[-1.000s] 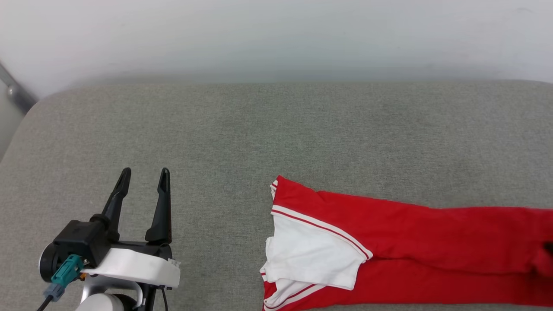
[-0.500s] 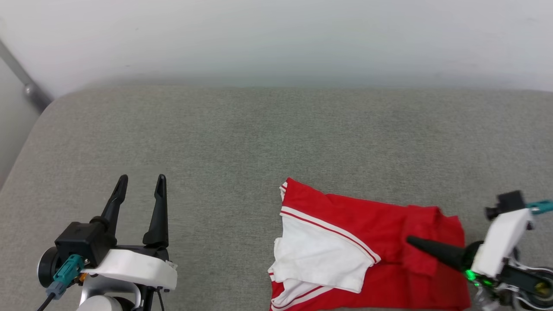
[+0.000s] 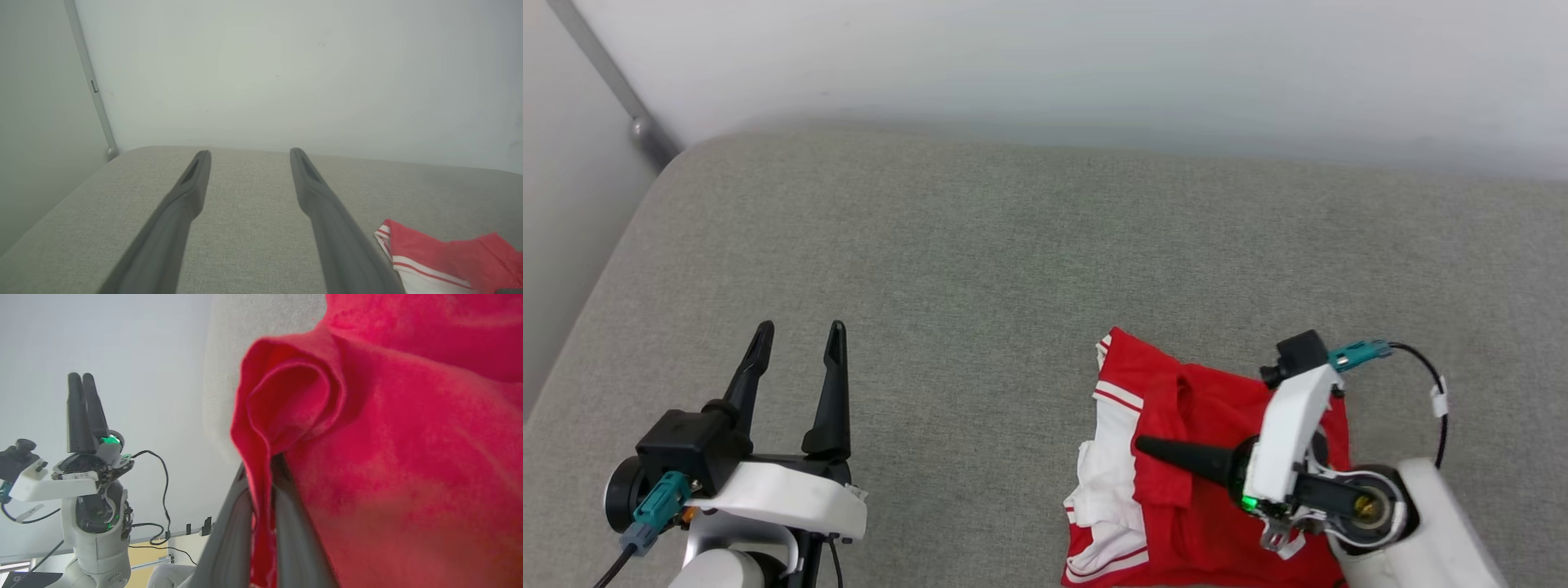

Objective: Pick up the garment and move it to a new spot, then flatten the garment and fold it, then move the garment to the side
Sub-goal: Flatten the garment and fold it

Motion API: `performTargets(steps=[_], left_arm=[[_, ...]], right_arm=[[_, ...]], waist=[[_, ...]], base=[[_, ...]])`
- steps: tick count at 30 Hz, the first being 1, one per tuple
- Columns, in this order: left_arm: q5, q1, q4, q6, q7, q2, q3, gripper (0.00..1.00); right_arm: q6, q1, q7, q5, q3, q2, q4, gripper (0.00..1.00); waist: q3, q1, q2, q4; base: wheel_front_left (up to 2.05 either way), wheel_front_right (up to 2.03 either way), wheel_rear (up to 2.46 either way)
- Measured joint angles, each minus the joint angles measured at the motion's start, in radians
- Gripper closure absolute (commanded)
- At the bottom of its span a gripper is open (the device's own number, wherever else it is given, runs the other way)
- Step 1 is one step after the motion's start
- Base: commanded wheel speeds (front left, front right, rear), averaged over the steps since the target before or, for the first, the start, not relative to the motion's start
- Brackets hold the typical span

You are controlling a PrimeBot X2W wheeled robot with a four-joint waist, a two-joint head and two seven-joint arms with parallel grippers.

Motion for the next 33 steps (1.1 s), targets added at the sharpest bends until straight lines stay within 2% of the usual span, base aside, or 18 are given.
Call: performTargets(steps=[2, 3, 4, 5, 6, 12, 16, 19, 22, 26, 28, 29, 30, 33], left_arm=[[0.0, -0.003, 0.003, -0.001, -0.001, -0.003, -0.003, 0.0], [0.0, -0.004, 0.005, -0.001, -0.001, -0.006, -0.005, 0.0], [0.0, -0.004, 0.006, -0.001, -0.001, -0.007, -0.006, 0.0], [0.0, -0.004, 0.006, -0.001, -0.003, -0.007, -0.006, 0.0], [0.0, -0.005, 0.007, -0.001, -0.004, -0.008, -0.006, 0.0], [0.001, -0.005, 0.015, 0.004, -0.009, -0.008, -0.003, 0.0], [0.001, -0.005, 0.018, 0.008, -0.01, -0.008, -0.003, 0.0], [0.001, -0.004, 0.02, 0.009, -0.01, -0.007, -0.005, 0.0], [0.001, 0.0, 0.02, 0.013, -0.01, -0.006, -0.006, 0.0], [0.0, 0.007, 0.018, 0.017, -0.01, -0.005, -0.005, 0.0], [0.0, 0.008, 0.017, 0.018, -0.01, -0.004, -0.005, 0.0], [-0.002, 0.011, 0.017, 0.018, -0.01, -0.003, -0.002, 0.0], [-0.002, 0.011, 0.017, 0.018, -0.01, -0.003, -0.002, 0.0], [-0.004, 0.019, 0.02, 0.021, -0.01, 0.002, 0.003, 0.0]], right_arm=[[0.0, -0.019, -0.038, -0.033, 0.039, 0.0, 0.054, 1.0], [0.0, -0.027, -0.062, -0.048, 0.054, 0.0, 0.077, 0.86], [0.0, -0.036, -0.082, -0.06, 0.069, 0.0, 0.097, 0.57], [0.0, -0.045, -0.098, -0.062, 0.082, 0.0, 0.114, 0.57], [0.0, -0.053, -0.115, -0.063, 0.094, 0.0, 0.127, 0.0], [0.0, -0.103, -0.161, -0.085, 0.157, -0.002, 0.139, 0.0], [0.0, -0.108, -0.176, -0.108, 0.195, -0.033, 0.079, 0.0], [0.0, -0.108, -0.225, -0.153, 0.227, -0.081, -0.006, 0.0], [0.0, -0.102, -0.313, -0.255, 0.238, -0.159, -0.065, 0.0], [0.0, -0.068, -0.424, -0.432, 0.19, -0.243, -0.079, 0.0], [0.0, -0.055, -0.449, -0.471, 0.167, -0.255, -0.078, 0.0], [0.0, -0.026, -0.49, -0.542, 0.116, -0.275, -0.074, 0.0], [0.0, -0.026, -0.49, -0.542, 0.116, -0.275, -0.074, 0.0], [0.0, 0.026, -0.565, -0.647, 0.008, -0.292, -0.077, 0.0]], waist=[[0.003, 0.0, 0.0, 0.008], [0.004, 0.0, 0.0, 0.011], [0.005, 0.0, 0.0, 0.013], [0.007, 0.0, 0.0, 0.014], [0.009, 0.0, 0.0, 0.015], [0.014, -0.0001, 0.0, 0.006], [0.008, 0.0, 0.0, -0.006], [0.0, -0.0001, 0.0, -0.019], [-0.011, -0.0001, 0.0, -0.034], [-0.024, -0.0001, 0.0, -0.062], [-0.026, 0.0, 0.0, -0.069], [-0.032, 0.0, 0.0, -0.083], [-0.032, 0.0, 0.0, -0.083], [-0.043, -0.0001, 0.0, -0.1]], base=[[0.0, 0.0, 0.0], [0.0, 0.0, 0.0], [0.0, 0.0, 0.0], [0.0, 0.0, 0.0], [0.0, 0.0, 0.0], [0.0, 0.0, 0.0], [0.0, 0.0, 0.0], [0.0, 0.0, 0.0], [0.0, 0.0, 0.0], [0.0, 0.0, 0.0], [0.0, 0.0, 0.0], [0.0, 0.0, 0.0], [0.0, 0.0, 0.0], [0.0, 0.0, 0.0]])
